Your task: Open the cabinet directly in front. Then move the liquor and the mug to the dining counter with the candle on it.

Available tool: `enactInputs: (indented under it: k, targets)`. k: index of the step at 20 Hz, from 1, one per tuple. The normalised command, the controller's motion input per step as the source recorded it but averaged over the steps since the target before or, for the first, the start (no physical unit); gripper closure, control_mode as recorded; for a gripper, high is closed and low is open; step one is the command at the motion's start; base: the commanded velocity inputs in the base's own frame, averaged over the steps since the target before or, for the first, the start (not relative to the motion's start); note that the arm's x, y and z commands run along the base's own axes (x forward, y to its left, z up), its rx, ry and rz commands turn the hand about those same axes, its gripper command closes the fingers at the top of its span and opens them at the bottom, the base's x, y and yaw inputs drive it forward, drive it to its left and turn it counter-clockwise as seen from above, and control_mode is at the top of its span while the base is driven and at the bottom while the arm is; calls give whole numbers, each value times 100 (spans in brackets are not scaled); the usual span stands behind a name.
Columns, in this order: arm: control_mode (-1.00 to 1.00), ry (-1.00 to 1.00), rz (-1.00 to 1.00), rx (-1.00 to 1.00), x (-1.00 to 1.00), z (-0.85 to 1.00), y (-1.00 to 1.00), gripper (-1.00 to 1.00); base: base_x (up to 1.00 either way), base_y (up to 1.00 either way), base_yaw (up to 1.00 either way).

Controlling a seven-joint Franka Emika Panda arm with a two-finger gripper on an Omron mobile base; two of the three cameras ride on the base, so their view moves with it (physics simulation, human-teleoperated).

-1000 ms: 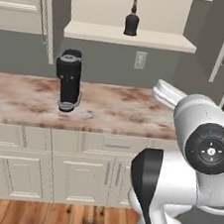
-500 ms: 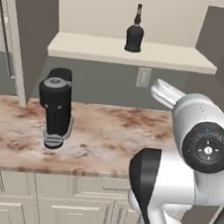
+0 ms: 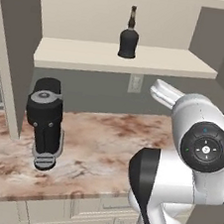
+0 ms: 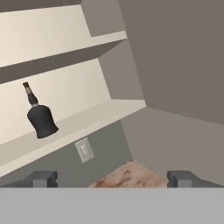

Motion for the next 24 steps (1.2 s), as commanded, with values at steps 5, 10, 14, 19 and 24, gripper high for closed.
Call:
enactInputs:
  k: [5, 10, 14, 19, 24]
  targets:
    - [100, 0, 0, 0, 0, 0, 0, -100, 4, 38, 0]
    - [100, 0, 0, 0, 0, 0, 0, -100, -14, 31, 0]
    - [100, 0, 0, 0, 0, 0, 0, -100, 0, 0, 0]
    - [100, 0, 0, 0, 0, 0, 0, -100, 31, 14, -3]
    - [100, 0, 0, 0, 0, 0, 0, -100, 67, 37, -11]
